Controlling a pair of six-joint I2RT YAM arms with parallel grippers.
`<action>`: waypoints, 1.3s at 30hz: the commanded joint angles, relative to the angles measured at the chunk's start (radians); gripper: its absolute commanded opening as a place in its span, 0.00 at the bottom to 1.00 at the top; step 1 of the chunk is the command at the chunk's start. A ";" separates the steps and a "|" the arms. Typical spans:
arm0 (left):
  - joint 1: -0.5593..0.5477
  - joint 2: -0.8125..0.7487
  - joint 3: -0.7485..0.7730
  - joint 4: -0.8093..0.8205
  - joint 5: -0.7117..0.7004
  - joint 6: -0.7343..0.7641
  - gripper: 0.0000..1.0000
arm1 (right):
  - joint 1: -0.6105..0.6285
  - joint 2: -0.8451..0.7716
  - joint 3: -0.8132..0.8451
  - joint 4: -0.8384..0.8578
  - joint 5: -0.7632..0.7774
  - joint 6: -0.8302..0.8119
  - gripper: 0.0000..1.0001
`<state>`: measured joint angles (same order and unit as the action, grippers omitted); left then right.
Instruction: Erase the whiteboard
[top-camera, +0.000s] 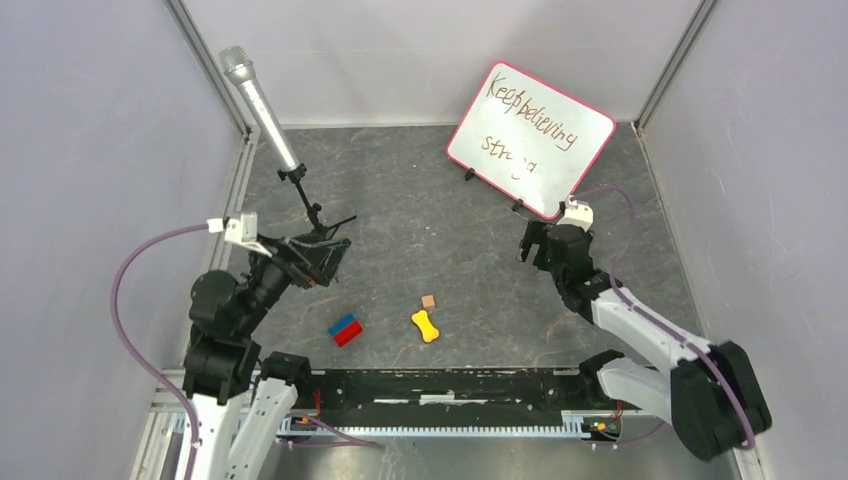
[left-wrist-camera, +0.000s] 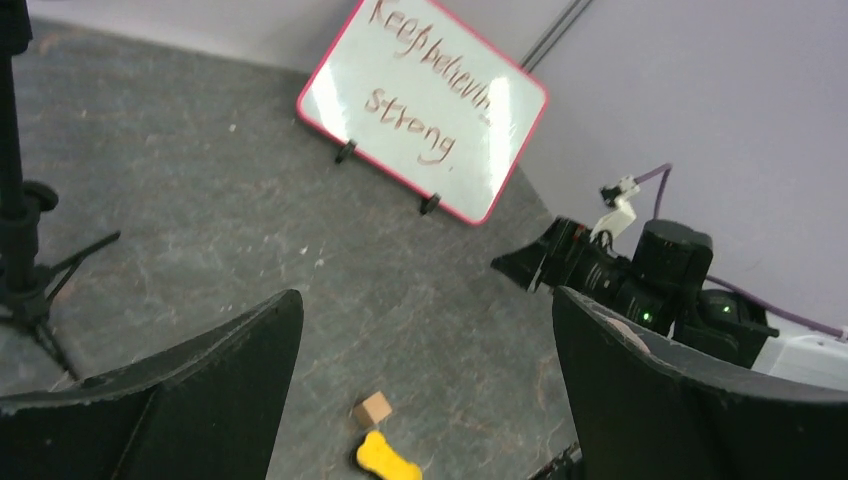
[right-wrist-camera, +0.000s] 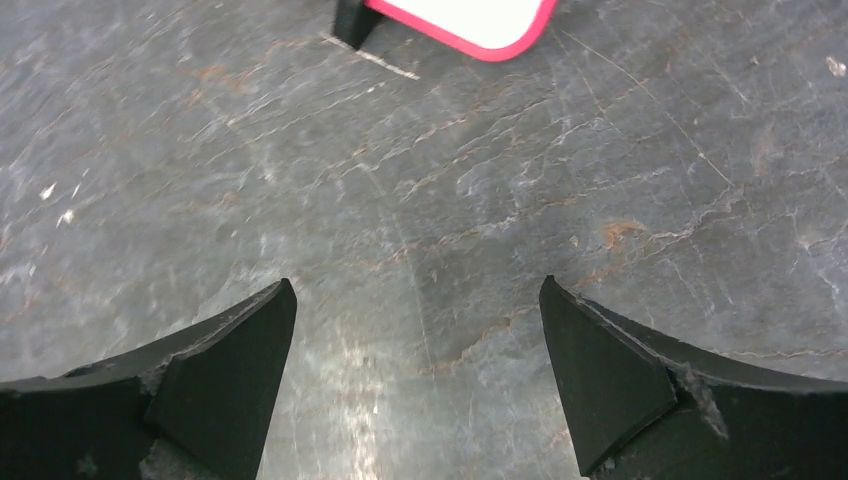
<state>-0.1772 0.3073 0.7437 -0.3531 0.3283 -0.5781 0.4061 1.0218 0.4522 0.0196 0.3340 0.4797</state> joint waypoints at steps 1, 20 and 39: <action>-0.002 0.122 0.128 -0.193 0.004 0.126 1.00 | 0.006 0.140 0.081 0.137 0.159 0.182 0.98; -0.002 0.124 0.072 -0.174 0.141 0.212 1.00 | 0.038 0.833 0.669 -0.119 0.389 0.348 0.89; -0.002 0.139 0.096 -0.131 0.245 0.157 1.00 | 0.037 1.028 0.867 -0.169 0.462 0.283 0.63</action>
<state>-0.1772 0.4442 0.7925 -0.5198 0.5350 -0.3962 0.4446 2.0254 1.2591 -0.1513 0.7441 0.7773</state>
